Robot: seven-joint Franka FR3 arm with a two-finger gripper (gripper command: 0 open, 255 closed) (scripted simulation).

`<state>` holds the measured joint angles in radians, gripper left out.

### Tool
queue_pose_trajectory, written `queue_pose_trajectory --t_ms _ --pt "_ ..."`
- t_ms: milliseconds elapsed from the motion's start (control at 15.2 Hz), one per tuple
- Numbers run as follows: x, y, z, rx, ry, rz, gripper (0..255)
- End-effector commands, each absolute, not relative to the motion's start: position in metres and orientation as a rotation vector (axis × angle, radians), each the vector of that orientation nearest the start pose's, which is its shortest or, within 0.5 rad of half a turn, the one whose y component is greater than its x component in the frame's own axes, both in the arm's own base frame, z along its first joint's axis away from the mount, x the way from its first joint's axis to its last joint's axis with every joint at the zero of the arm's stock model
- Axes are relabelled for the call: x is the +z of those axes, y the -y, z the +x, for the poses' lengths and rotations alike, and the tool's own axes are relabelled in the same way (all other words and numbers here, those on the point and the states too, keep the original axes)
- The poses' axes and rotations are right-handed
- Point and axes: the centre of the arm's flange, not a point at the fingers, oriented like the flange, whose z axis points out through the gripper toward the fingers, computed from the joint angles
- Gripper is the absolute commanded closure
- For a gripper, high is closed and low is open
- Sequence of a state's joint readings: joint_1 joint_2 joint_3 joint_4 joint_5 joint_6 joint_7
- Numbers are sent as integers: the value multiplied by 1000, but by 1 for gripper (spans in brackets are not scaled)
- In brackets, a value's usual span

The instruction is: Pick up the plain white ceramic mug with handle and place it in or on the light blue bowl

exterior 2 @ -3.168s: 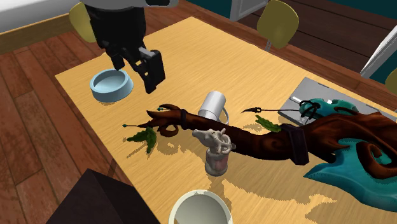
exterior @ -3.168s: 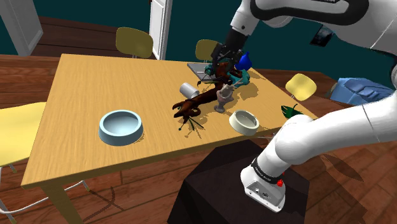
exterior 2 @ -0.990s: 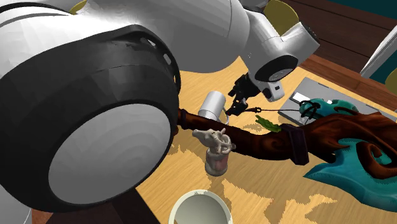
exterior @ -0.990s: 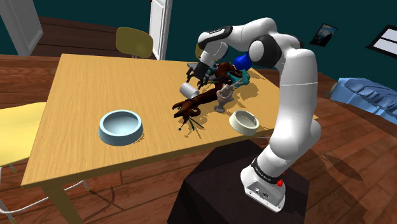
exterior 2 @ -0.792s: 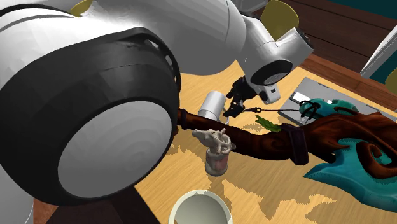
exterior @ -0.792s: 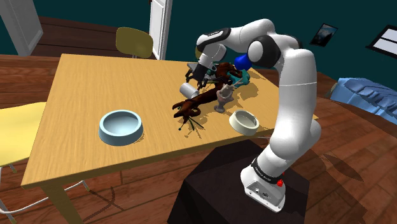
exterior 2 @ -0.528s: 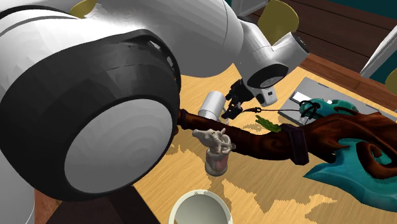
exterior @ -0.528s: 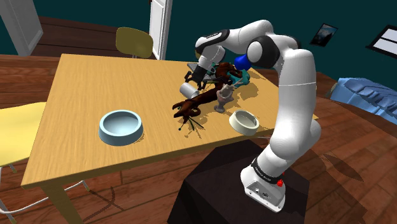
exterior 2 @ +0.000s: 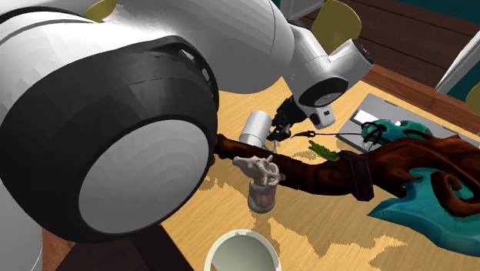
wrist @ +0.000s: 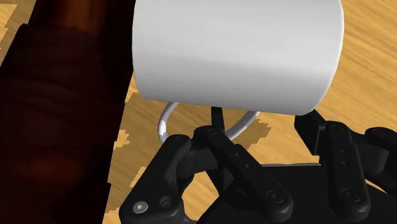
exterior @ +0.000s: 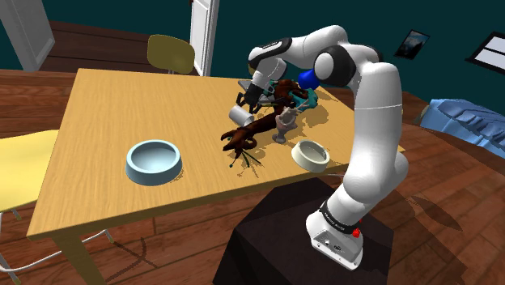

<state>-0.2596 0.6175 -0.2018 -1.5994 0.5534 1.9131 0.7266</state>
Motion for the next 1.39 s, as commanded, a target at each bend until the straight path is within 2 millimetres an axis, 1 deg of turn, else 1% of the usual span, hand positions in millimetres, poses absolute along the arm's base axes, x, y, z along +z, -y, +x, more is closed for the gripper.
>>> queue_pose_trajectory --t_ms 0,396,1320 --pt "260 247 618 456 -1823 -2094 255" --pt "260 247 618 456 -1823 -2094 255" --pt "334 247 618 456 -1823 -2094 255"
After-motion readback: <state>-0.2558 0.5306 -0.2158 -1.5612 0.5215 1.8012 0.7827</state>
